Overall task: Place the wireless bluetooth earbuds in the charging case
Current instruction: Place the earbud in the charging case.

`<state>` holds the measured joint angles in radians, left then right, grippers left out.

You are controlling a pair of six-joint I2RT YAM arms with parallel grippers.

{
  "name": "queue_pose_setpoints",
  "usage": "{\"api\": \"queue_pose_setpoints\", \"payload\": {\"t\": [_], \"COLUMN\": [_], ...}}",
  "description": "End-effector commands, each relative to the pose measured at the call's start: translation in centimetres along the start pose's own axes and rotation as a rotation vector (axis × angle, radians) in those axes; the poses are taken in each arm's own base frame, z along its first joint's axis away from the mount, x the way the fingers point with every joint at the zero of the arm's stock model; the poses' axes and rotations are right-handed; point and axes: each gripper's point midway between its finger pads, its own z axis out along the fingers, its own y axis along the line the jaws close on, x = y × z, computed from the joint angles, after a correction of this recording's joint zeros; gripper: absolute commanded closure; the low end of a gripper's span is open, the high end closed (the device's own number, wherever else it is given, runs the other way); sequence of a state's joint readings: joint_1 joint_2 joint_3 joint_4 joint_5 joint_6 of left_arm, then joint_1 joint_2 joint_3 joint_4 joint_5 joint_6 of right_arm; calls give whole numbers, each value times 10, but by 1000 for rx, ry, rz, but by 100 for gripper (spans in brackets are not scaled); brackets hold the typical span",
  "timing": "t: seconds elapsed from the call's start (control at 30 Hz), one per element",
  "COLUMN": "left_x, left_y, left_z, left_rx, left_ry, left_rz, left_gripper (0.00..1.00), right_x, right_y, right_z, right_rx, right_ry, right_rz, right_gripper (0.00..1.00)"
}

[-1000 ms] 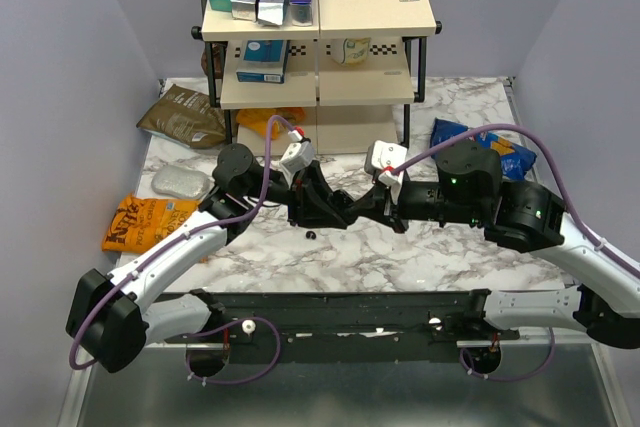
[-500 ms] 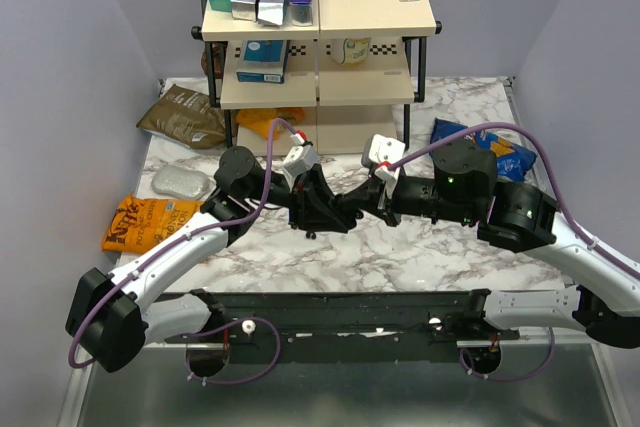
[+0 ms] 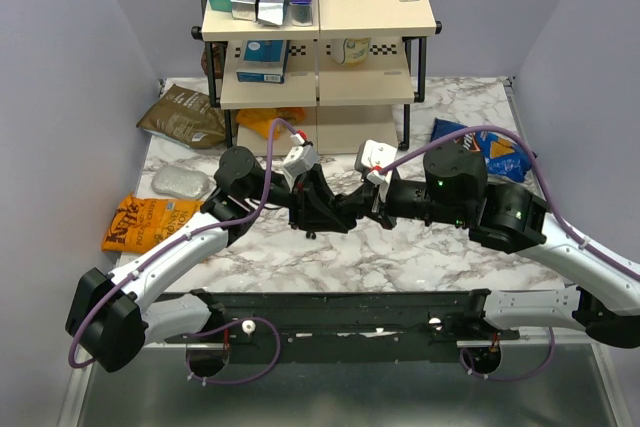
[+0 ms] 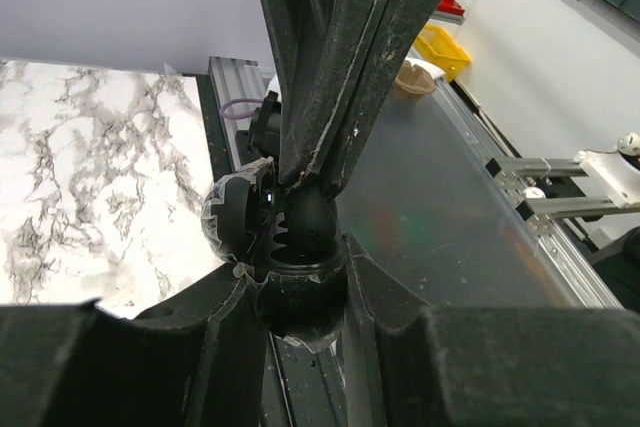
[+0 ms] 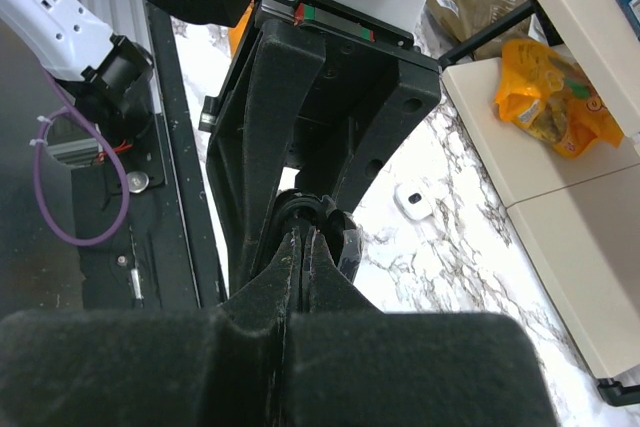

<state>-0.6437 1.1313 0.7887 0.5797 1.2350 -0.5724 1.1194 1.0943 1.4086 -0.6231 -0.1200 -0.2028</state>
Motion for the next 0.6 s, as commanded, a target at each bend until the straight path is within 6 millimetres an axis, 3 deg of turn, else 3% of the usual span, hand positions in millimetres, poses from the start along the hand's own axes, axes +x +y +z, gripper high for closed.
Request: {"api": "queue_pose_setpoints", "payload": {"t": [0.0,0.57], "left_x": [-7,-13], "left_y": [-10,-11], "left_z": [0,1], "left_rx": [31,23], "left_ry": [-4,-18], "left_rz": [59,76], "left_gripper": [100,100], "right_x": [-1,14], "right_y": [0,-1], "right_z": [3,11], "right_rx": [9,26], "right_ry": [-9,6], "right_rz": [-5,10], "right_gripper": [99,99]}}
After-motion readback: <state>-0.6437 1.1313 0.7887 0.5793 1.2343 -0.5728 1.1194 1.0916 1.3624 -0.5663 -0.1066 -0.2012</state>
